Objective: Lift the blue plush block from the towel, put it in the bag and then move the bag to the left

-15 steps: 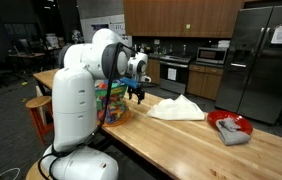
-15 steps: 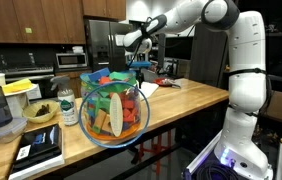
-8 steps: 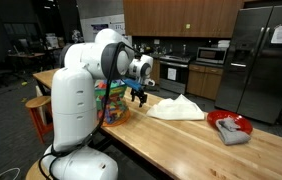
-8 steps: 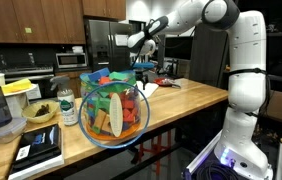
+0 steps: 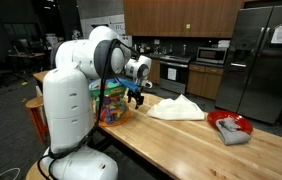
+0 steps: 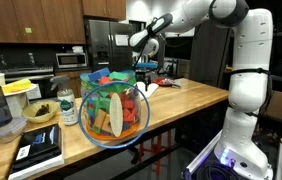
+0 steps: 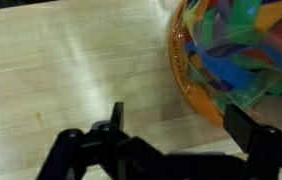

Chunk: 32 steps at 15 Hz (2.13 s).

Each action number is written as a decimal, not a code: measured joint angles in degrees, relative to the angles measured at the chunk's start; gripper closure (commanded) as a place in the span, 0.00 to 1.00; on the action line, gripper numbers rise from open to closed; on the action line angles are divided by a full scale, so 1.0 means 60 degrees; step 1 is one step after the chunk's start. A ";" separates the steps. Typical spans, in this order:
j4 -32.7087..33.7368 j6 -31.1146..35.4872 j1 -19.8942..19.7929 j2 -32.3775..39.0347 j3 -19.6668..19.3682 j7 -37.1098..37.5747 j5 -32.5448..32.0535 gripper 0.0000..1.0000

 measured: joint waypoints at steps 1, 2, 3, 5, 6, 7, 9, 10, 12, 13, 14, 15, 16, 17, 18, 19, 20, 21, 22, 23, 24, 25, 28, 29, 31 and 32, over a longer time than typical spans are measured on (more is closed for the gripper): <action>-0.0038 0.0000 0.0003 -0.0055 0.0021 -0.0023 0.0009 0.00; -0.0047 -0.0002 0.0007 -0.0092 0.0050 -0.0042 0.0010 0.00; -0.0047 -0.0003 0.0014 -0.0121 0.0088 -0.0056 0.0010 0.00; -0.0025 -0.0003 0.0050 -0.0142 0.0157 -0.0087 0.0010 0.00; -0.0002 -0.0003 0.0075 -0.0142 0.0192 -0.0090 0.0010 0.00; 0.0033 -0.0004 0.0103 -0.0137 0.0229 -0.0090 0.0010 0.00; 0.0131 -0.0007 0.0170 -0.0117 0.0302 -0.0089 0.0010 0.00; 0.0204 -0.0013 0.0205 -0.0095 0.0357 -0.0082 0.0010 0.00; 0.0406 -0.0031 0.0299 -0.0003 0.0461 -0.0063 0.0010 0.00; 0.0538 -0.0046 0.0358 0.0070 0.0511 -0.0041 0.0010 0.00; 0.0682 -0.0070 0.0420 0.0151 0.0555 -0.0014 0.0010 0.00; 0.0837 -0.0104 0.0473 0.0245 0.0605 0.0012 0.0010 0.00; 0.1003 -0.0152 0.0526 0.0348 0.0648 0.0036 0.0009 0.00; 0.1170 -0.0197 0.0582 0.0449 0.0677 0.0058 0.0009 0.00; 0.1338 -0.0233 0.0634 0.0556 0.0701 0.0095 0.0009 0.00; 0.1508 -0.0264 0.0685 0.0668 0.0720 0.0140 0.0009 0.00; 0.1671 -0.0302 0.0731 0.0775 0.0734 0.0189 0.0009 0.00; 0.1834 -0.0340 0.0773 0.0886 0.0743 0.0229 0.0009 0.00; 0.1987 -0.0378 0.0811 0.0989 0.0745 0.0259 0.0009 0.00; 0.2120 -0.0412 0.0839 0.1077 0.0746 0.0283 0.0009 0.00; 0.2238 -0.0444 0.0856 0.1153 0.0746 0.0302 0.0009 0.00; 0.2349 -0.0470 0.0869 0.1232 0.0746 0.0335 0.0009 0.00; 0.2545 -0.0465 0.0871 0.1382 0.0719 0.0418 0.0009 0.00; 0.2558 -0.0380 0.0868 0.1397 0.0682 0.0467 0.0009 0.00; 0.2548 0.0127 0.0850 0.1400 0.0539 0.0697 -0.0020 0.00; 0.2544 0.0418 0.0821 0.1397 0.0450 0.0798 -0.0027 0.00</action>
